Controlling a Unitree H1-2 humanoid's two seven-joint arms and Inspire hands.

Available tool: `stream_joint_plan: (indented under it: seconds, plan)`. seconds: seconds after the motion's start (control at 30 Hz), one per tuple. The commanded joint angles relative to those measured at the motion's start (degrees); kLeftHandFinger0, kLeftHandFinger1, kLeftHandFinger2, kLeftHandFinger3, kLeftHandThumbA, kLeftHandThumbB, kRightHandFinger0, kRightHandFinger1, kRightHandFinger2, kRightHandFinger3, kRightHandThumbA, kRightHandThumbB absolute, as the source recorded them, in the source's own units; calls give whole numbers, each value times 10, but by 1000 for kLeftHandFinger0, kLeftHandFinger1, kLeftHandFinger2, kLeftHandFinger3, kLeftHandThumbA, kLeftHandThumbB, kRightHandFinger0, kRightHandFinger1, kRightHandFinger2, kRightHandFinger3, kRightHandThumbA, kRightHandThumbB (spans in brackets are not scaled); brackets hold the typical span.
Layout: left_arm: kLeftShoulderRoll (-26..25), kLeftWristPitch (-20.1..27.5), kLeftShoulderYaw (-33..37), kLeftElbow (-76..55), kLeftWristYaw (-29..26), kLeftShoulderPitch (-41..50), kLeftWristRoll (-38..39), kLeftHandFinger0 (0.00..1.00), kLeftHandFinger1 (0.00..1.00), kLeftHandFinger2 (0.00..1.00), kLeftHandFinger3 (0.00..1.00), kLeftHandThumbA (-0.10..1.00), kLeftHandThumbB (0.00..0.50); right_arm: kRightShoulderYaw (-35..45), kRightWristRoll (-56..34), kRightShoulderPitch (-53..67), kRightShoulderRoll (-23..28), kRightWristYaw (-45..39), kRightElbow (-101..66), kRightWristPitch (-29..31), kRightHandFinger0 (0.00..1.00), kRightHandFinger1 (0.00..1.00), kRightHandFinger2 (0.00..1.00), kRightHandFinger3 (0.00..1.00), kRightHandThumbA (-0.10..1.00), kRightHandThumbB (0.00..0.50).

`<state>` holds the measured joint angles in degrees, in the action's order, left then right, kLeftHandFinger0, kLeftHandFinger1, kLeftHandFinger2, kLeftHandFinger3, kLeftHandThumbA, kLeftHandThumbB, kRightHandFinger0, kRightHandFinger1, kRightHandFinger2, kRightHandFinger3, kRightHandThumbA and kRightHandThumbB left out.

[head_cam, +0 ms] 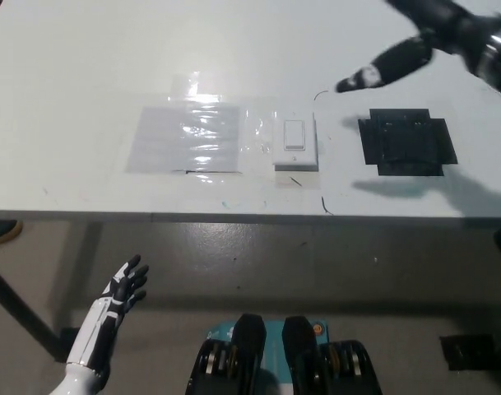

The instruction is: A white switch is kept at the centre of the table close to the robot and the robot uses its right hand to press it to turn it on

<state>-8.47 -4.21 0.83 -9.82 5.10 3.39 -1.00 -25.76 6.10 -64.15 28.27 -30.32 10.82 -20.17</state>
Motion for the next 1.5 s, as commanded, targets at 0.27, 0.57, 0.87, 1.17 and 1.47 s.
stream_joint_plan:
  seconds: [0.27, 0.57, 0.87, 1.17, 1.47]
  plan:
    - [-7, 13, 8, -8, 12, -1, -3, 1000, 1000, 1000, 1000, 1000, 123, -83, 45, -144, -73, -120, 173, -35, 1000, 1000, 1000, 1000, 1000, 219]
    - [-8, 7, 13, -8, 10, -4, -14, 1000, 1000, 1000, 1000, 1000, 136, -139, 120, -163, -96, -122, 250, 20, 1000, 1000, 1000, 1000, 1000, 250]
    - [-8, 2, 12, -11, 14, -3, -11, 1000, 1000, 1000, 1000, 1000, 121, -159, 161, -158, -118, -116, 298, 46, 1000, 1000, 1000, 1000, 1000, 243]
    - [-9, -7, 13, -13, 17, -8, -9, 1000, 1000, 1000, 1000, 1000, 149, -158, 182, -144, -120, -125, 283, 69, 1000, 1000, 1000, 1000, 1000, 214]
    - [-14, -1, 11, -13, 16, -8, -11, 1000, 1000, 1000, 1000, 1000, 127, -165, 207, -133, -146, -129, 309, 66, 1000, 1000, 1000, 1000, 1000, 272]
